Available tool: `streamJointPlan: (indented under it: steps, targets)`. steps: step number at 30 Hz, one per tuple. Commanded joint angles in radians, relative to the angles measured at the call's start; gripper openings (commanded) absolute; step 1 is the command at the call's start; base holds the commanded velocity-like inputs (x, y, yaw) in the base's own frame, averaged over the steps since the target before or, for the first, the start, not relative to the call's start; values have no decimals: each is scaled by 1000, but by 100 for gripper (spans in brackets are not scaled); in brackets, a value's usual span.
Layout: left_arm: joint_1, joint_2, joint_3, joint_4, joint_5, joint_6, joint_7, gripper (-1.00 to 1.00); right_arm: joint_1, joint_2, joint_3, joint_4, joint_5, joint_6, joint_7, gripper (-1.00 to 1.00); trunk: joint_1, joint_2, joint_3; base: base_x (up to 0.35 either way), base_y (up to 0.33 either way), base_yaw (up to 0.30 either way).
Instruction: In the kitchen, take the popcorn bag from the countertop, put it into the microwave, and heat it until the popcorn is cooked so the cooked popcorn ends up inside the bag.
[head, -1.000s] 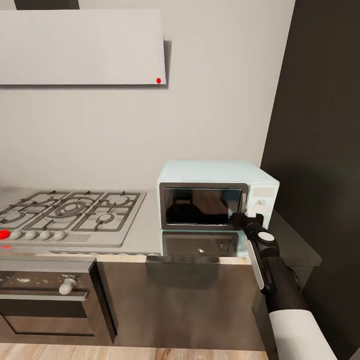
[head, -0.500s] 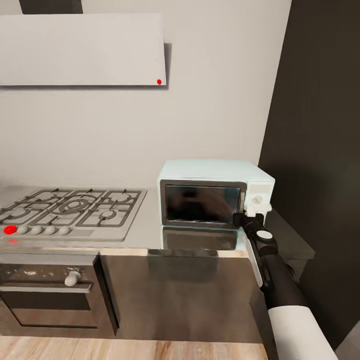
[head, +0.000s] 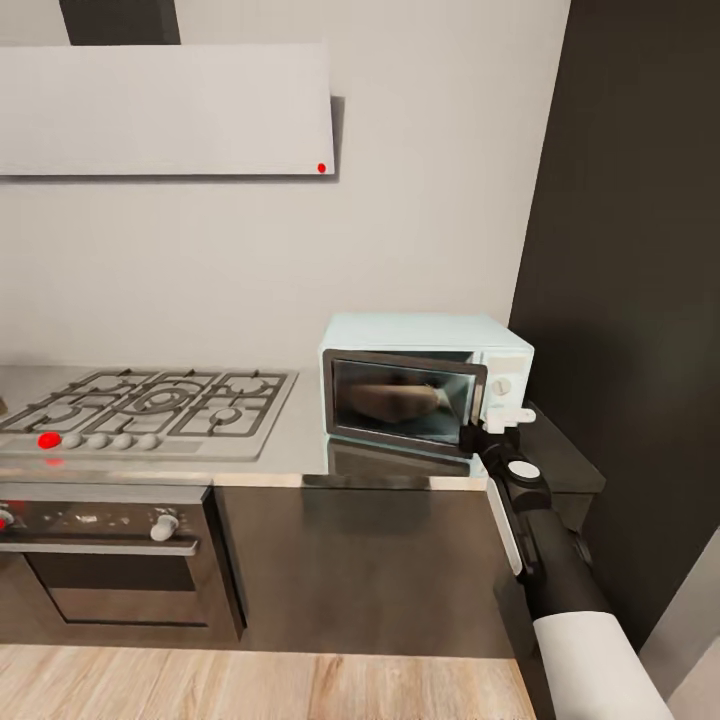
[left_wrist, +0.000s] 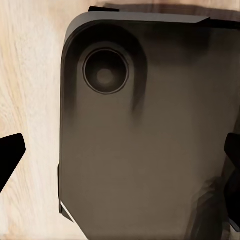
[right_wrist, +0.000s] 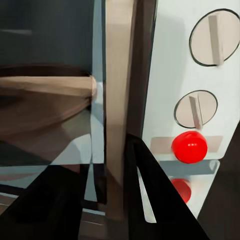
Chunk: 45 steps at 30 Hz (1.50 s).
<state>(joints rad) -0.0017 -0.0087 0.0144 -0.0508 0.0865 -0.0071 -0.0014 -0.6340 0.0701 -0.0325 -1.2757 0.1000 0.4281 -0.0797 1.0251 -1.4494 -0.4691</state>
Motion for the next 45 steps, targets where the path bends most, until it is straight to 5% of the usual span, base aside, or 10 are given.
streamJointPlan:
  steps: [1, 26, 27, 34, 42, 43, 45]
  targets:
    - [0, 0, 1, 0, 9, -1, 0, 100, -1, 0, -27, -2, 30, 8, -3, -100, 0, -1, -1, -3, 0, 0]
    - [0, -2, 1, 0, 9, -1, 0, 100, -1, 0, -27, -1, 30, 8, -3, -100, 0, -1, -1, -155, 0, 0]
    - [-1, -2, 1, 0, 10, -1, 0, 100, -1, 6, 127, 8, 8, 13, -3, -100, 0, -1, -1, 0, 0, 0]
    - [-1, -2, 1, -1, 10, -1, 0, 100, -1, 33, 142, 10, 138, 18, -14, -100, 0, -1, -1, 0, 0, 0]
    - [-1, -2, 1, 0, 10, -1, 0, 100, -1, 37, 148, 12, 184, 17, -40, -100, 0, -1, -1, 0, 0, 0]
    - [-1, -2, 1, -1, 10, -1, 0, 100, -1, 37, 148, 12, 180, 17, -43, 100, 0, -1, -1, 0, 0, 0]
    - [-1, -2, 1, 0, 10, -1, 0, 100, -1, 36, 148, 10, 166, 17, -31, 100, 0, -1, -1, 0, 0, 0]
